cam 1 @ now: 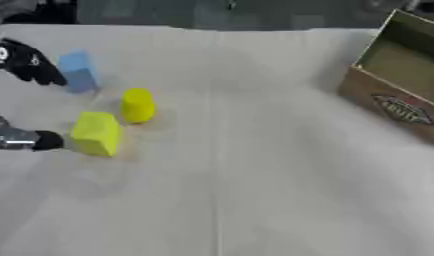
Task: Pick up the objects with one hand, pass them to the other hand, and then place them into the box on the other side of the table.
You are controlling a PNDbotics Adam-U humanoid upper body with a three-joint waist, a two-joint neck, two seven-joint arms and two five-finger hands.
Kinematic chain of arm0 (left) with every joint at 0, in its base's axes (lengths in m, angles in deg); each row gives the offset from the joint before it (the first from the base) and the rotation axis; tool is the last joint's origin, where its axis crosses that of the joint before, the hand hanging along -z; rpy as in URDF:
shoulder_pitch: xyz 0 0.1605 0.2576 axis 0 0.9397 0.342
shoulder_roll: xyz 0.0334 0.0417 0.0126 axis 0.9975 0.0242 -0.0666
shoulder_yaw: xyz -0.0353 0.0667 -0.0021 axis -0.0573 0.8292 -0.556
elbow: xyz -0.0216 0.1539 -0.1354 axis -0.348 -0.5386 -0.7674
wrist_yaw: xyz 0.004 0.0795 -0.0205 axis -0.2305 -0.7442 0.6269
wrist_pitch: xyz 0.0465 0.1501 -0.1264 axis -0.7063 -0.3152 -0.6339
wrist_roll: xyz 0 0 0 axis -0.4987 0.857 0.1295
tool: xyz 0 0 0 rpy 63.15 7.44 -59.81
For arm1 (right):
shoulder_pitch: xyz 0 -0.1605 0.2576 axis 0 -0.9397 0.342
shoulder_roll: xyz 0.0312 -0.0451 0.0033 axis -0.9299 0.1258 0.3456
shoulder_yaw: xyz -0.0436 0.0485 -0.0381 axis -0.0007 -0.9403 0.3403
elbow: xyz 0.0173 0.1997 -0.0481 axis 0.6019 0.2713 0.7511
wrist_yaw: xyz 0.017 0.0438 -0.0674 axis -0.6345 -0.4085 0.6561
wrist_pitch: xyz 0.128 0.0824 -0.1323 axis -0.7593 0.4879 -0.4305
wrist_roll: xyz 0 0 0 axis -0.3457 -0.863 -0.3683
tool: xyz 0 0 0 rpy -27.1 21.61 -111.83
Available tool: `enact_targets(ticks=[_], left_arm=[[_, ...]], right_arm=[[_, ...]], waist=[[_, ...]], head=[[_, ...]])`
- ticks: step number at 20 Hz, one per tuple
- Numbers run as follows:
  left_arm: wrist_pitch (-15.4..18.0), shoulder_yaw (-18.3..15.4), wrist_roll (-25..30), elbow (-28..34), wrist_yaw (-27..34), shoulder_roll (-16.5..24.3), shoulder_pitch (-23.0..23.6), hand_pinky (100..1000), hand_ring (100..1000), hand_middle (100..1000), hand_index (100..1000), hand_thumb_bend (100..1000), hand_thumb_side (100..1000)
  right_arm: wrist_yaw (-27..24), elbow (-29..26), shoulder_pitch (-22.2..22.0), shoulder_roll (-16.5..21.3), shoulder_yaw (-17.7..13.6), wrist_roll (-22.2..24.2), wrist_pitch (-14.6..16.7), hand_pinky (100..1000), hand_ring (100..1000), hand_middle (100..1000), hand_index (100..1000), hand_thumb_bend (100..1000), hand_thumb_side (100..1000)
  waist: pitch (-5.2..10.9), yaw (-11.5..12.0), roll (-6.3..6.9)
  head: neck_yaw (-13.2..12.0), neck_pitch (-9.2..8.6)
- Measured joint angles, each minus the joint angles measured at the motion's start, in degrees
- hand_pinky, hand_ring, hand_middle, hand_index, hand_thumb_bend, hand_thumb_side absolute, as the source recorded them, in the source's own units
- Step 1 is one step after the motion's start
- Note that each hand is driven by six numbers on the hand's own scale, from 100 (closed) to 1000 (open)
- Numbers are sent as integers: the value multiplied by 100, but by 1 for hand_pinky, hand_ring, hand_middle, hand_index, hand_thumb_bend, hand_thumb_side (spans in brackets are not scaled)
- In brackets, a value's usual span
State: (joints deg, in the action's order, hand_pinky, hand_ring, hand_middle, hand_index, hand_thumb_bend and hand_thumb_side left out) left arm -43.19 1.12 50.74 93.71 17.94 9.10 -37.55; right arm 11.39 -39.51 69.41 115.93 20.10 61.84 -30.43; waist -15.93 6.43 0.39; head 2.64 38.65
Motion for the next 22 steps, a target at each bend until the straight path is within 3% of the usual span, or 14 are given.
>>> enact_targets(ticks=[3, 11, 15, 16, 17, 22], left_arm=[[-58, 103, -85, -26, -306, -108, -99, 840, 793, 737, 784, 601, 100], [174, 354, 120, -181, -1075, -424, -363, 840, 801, 741, 786, 594, 100], [356, 437, 197, -387, -1335, -612, -480, 841, 803, 740, 781, 577, 100], [411, 457, 233, -459, -1365, -658, -513, 842, 804, 740, 780, 571, 100], [470, 480, 287, -535, -1391, -702, -550, 843, 805, 740, 780, 575, 100], [809, 513, 644, -936, -1467, -865, -686, 847, 811, 745, 782, 596, 100]], right_arm=[[21, -85, -15, -23, 38, 30, -29, 986, 848, 789, 932, 172, 566], [54, -340, -224, -118, 51, 55, -67, 986, 845, 787, 929, 170, 553], [-89, -540, -392, -114, -89, -77, -10, 986, 844, 786, 929, 166, 541], [-141, -585, -447, -111, -142, -127, 9, 986, 843, 786, 928, 162, 582], [-195, -631, -507, -101, -202, -188, 30, 986, 843, 786, 928, 166, 534], [-486, -783, -802, 56, -535, -539, 163, 985, 840, 784, 925, 167, 521]], waist=[[-39, 2, 0], [-112, -1, 0], [-123, -27, 0], [-124, -42, 0], [-125, -52, 0], [-125, -84, 0]], head=[[4, 0], [-7, -74], [-54, -102], [-76, -102], [-108, -102], [-271, -99]])
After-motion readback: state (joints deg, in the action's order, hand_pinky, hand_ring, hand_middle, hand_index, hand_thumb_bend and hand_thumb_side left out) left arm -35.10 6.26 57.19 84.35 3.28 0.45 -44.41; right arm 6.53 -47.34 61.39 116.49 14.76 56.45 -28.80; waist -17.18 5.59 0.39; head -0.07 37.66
